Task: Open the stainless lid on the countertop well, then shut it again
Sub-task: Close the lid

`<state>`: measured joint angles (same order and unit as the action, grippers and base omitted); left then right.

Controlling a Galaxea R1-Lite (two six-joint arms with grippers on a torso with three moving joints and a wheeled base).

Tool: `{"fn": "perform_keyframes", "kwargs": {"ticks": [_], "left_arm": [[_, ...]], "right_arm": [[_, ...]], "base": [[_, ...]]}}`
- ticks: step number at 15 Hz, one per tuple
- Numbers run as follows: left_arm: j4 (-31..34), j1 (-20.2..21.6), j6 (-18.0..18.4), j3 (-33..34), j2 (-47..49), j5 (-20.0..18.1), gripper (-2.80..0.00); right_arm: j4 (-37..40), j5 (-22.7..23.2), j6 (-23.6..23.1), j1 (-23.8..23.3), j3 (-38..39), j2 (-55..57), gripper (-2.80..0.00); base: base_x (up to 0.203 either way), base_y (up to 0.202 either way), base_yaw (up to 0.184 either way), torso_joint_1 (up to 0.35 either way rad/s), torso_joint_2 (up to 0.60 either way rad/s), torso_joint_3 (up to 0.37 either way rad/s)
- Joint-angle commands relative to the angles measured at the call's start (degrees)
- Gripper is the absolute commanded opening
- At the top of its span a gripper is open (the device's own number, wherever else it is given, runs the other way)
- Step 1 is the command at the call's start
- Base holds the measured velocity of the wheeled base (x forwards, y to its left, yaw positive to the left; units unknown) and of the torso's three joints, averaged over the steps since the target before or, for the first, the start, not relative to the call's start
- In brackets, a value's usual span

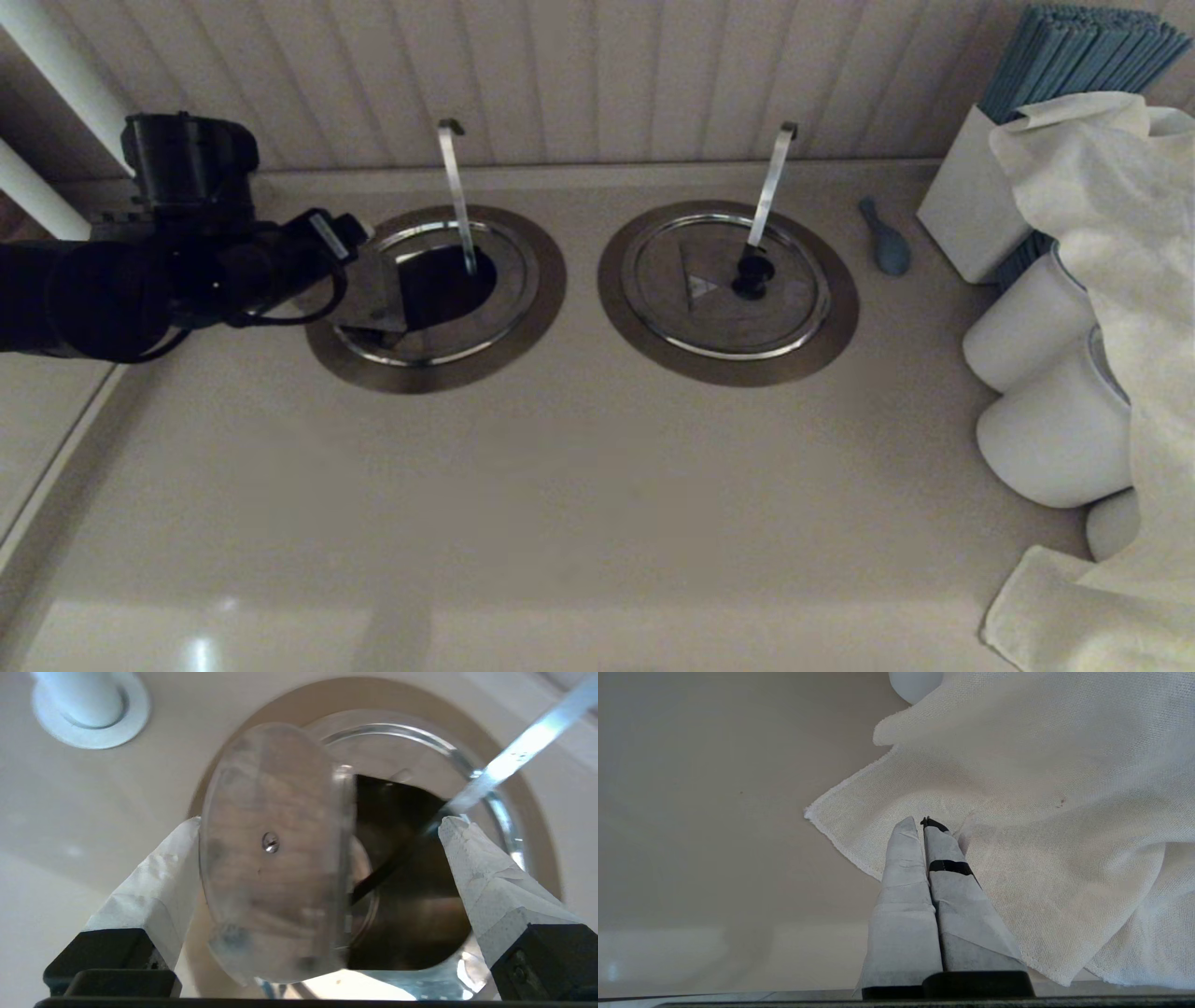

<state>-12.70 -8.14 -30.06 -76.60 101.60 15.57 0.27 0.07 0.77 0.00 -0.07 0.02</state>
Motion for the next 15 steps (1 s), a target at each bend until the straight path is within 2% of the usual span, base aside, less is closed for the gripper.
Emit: {"fn": "perform_keyframes", "kwargs": {"ticks": [1,15], "left_arm": [[0.0,-0.8,-0.2,-1.0,-0.1,0.2,0.00],[-0.3,-8.2,0.1,-2.9,0.6,0.2,0.00]], "right_arm": [[0.0,0.0,0.0,0.0,0.0,0.0,-2.80],[0.0,0.0,0.0,0.0,0.0,0.0,-2.80]], "base": [[0.000,0.000,0.000,0.000,0.00,0.000],[0.000,0.000,0.000,0.000,0.00,0.000]]}}
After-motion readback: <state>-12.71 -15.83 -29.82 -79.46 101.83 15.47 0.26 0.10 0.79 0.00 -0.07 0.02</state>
